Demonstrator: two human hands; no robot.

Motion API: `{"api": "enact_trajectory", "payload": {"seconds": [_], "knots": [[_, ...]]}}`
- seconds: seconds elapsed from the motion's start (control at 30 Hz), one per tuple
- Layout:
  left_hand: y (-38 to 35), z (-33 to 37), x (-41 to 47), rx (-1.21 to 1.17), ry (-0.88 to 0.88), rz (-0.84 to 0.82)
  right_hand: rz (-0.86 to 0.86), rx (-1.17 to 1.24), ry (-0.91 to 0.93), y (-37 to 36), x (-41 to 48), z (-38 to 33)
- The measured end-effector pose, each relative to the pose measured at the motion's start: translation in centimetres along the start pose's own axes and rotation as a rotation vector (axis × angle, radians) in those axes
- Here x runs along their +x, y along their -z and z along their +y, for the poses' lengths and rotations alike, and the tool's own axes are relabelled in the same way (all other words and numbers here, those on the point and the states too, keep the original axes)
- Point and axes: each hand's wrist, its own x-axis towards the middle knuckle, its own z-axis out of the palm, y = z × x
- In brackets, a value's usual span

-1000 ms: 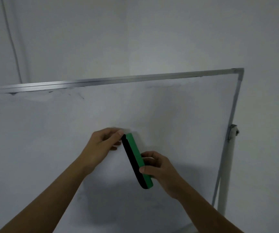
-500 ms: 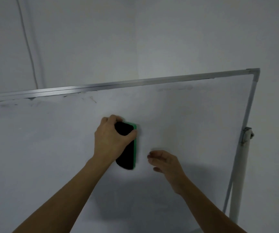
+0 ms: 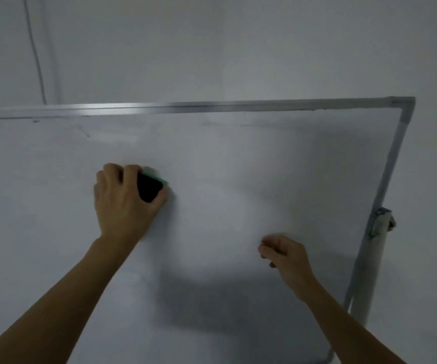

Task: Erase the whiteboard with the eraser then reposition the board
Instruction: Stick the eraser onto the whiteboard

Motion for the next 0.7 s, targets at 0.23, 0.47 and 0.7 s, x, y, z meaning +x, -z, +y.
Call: {"api": "enact_trajectory", "payload": {"seconds": [0.23, 0.47, 0.7], "knots": [[-1.2, 10.1, -1.8, 0.033, -0.099, 0.145, 0.391, -0.061, 0.145, 13.3, 1.8, 3.5], [-6.0, 22.2, -2.4, -0.008, -0.502, -0.113, 0.618, 0.019, -0.185, 22.6, 6.3, 5.8], [-9.4, 23.4, -6.6, 0.106, -0.447, -0.268, 0.263, 0.194, -0.455, 22.2, 6.9, 5.7]]}}
